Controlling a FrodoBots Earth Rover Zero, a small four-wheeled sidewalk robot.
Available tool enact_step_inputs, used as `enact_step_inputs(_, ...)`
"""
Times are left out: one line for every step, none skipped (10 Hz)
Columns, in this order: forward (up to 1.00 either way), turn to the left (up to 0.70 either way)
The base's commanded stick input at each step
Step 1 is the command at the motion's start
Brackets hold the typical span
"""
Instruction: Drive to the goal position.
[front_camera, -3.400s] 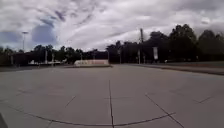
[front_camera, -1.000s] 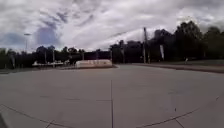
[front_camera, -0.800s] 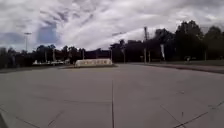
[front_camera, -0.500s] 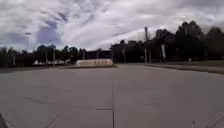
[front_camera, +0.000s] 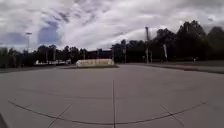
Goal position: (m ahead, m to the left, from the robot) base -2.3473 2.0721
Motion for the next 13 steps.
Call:
enact_step_inputs(0.7,0.01)
enact_step_inputs(0.7,0.01)
enact_step_inputs(0.7,0.01)
enact_step_inputs(0.7,0.01)
enact_step_inputs(0.7,0.01)
enact_step_inputs(0.7,0.01)
enact_step_inputs(0.7,0.01)
enact_step_inputs(0.7,0.01)
enact_step_inputs(0.7,0.01)
enact_step_inputs(0.7,0.01)
enact_step_inputs(0.7,0.01)
enact_step_inputs(0.7,0.01)
enact_step_inputs(0.7,0.01)
